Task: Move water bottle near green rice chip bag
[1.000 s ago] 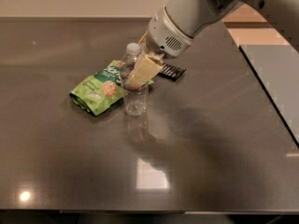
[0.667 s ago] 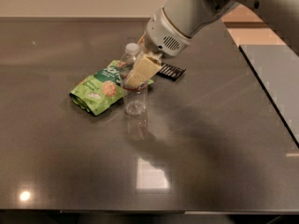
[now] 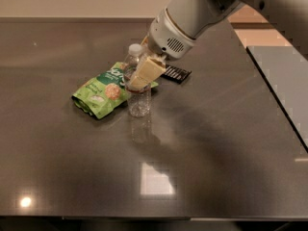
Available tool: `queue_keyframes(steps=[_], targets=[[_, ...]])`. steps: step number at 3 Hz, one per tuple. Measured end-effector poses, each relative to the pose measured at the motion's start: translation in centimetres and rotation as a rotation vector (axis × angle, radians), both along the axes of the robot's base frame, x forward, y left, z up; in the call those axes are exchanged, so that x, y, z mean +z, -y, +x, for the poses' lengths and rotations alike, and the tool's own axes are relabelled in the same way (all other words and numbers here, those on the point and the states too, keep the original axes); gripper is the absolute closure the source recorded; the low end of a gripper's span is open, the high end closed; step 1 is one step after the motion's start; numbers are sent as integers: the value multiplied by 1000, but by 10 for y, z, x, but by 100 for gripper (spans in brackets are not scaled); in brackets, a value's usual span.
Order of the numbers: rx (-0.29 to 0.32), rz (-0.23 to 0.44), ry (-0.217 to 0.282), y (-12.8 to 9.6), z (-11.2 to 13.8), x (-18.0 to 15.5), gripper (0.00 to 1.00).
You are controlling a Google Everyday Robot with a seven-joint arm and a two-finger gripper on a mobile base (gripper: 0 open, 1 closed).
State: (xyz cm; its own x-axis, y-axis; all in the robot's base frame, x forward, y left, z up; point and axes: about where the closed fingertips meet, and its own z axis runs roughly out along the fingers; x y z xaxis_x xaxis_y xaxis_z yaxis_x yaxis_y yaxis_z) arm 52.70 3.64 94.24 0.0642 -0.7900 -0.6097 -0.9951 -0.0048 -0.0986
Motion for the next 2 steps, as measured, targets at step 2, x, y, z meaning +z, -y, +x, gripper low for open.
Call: queue_keyframes(steps=[2], targets=[[3, 0, 0, -2, -1, 0, 0]])
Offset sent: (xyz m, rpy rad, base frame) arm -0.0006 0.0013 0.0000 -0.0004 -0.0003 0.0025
